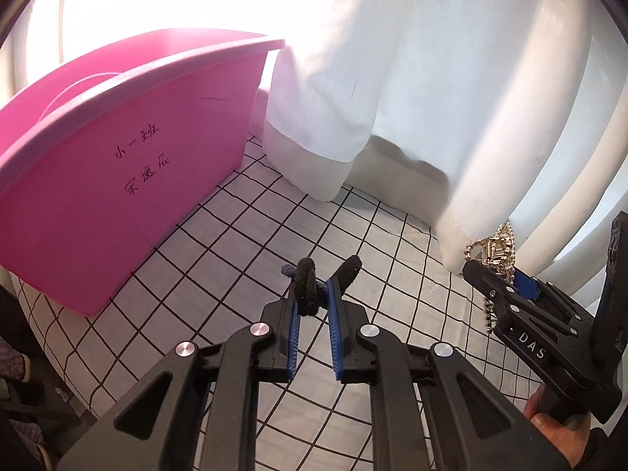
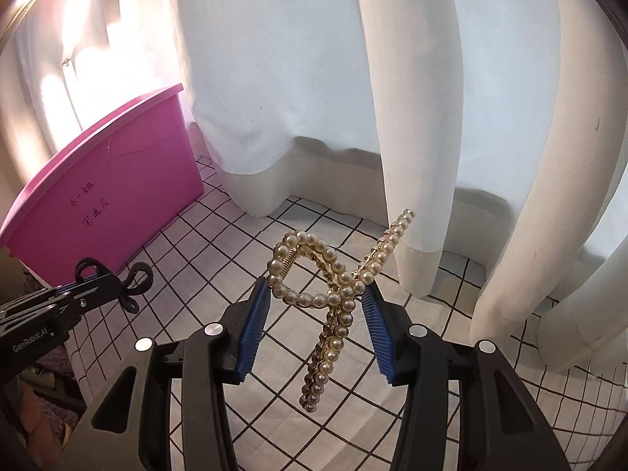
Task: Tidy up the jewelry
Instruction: 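Lift and carry the hair tie and pearl clip with both tools over the tub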
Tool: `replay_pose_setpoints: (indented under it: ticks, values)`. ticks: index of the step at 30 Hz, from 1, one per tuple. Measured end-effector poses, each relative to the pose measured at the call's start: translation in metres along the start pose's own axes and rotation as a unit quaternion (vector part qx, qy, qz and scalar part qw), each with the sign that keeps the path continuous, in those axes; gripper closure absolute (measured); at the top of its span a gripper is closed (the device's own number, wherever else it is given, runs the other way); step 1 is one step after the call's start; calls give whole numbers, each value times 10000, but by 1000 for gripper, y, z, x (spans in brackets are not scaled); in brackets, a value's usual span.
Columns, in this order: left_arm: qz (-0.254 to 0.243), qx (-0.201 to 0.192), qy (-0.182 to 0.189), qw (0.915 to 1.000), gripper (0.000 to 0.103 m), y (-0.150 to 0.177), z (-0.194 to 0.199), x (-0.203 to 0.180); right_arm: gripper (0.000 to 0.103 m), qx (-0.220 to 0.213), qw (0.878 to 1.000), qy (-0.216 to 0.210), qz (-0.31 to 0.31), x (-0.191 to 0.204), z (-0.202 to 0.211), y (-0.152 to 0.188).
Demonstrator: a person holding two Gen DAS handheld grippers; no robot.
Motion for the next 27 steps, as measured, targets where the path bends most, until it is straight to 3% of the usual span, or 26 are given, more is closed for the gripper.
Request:
replay_pose_setpoints:
  ticks: [15, 23, 27]
  values:
    - [287, -998, -344, 9940, 90, -86, 94, 66, 56, -565, 9930, -804, 651, 92, 22, -86]
    - [384, -1318, -554, 9890, 90, -138, 109, 135, 56, -789, 9848, -1243, 927, 162, 2, -140]
    - [551, -1260, -793, 9873, 90, -157, 100, 177, 56, -718, 9804, -1548, 982, 192, -23, -163]
Point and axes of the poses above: each gripper's, at about its wrist camera, not at the fingertips, and z roughly against the way its jaws point, x to its left, y to its underside, the point moved 4 cm from there along -z, roughly the way its jaws point, and after that the axes turned 11 degrees about -y, right-handed, at the moved point
